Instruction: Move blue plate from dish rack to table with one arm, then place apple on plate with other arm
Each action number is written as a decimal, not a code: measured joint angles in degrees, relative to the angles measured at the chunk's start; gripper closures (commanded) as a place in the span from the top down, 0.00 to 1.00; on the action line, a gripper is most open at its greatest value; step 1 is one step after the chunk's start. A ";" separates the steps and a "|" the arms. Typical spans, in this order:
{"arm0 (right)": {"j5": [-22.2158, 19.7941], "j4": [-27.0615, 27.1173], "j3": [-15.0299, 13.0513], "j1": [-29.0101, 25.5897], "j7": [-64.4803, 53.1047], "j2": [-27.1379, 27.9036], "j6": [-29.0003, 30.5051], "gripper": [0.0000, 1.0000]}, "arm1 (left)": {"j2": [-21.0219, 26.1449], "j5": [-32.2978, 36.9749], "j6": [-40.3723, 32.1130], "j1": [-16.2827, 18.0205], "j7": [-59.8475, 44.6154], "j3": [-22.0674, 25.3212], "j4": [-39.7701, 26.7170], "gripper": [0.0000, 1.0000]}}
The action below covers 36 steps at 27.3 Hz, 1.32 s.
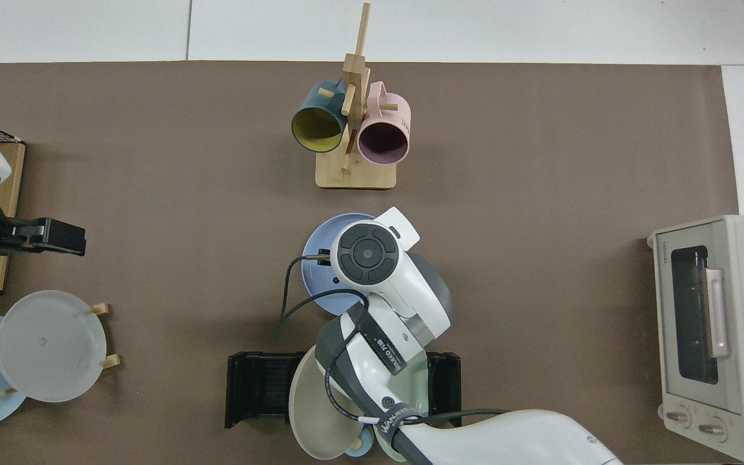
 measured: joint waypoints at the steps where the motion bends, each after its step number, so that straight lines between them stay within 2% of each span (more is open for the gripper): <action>1: 0.00 0.04 -0.01 0.00 0.00 0.00 -0.02 1.00 | 0.00 -0.01 0.00 0.00 0.00 -0.01 0.00 1.00; 6: 0.00 0.79 -0.28 -0.03 0.00 -0.10 -1.71 1.00 | 0.00 -0.05 0.00 0.00 -0.01 -0.11 0.00 1.00; 14: 0.00 5.48 -1.78 -2.76 -3.42 -2.73 -10.67 1.00 | 0.04 -0.10 0.00 -0.01 -0.02 -0.26 -0.06 1.00; 18: 0.06 7.89 -1.91 -8.31 -10.48 -5.65 -16.01 1.00 | 0.10 -0.10 0.00 -0.01 -0.09 -0.34 -0.08 1.00; 23: 0.56 8.03 -2.04 -16.09 -20.50 -9.35 -19.32 1.00 | 0.18 -0.12 0.00 -0.01 -0.11 -0.40 -0.17 1.00; 31: 0.87 6.90 -2.11 -28.21 -37.33 -11.54 -20.17 1.00 | 0.26 -2.45 0.23 0.00 -0.44 -0.35 -0.22 1.00; 36: 0.89 6.92 -2.12 -33.63 -45.81 -12.56 -21.14 1.00 | 0.27 -2.63 0.28 0.00 -1.04 -0.34 -0.22 1.00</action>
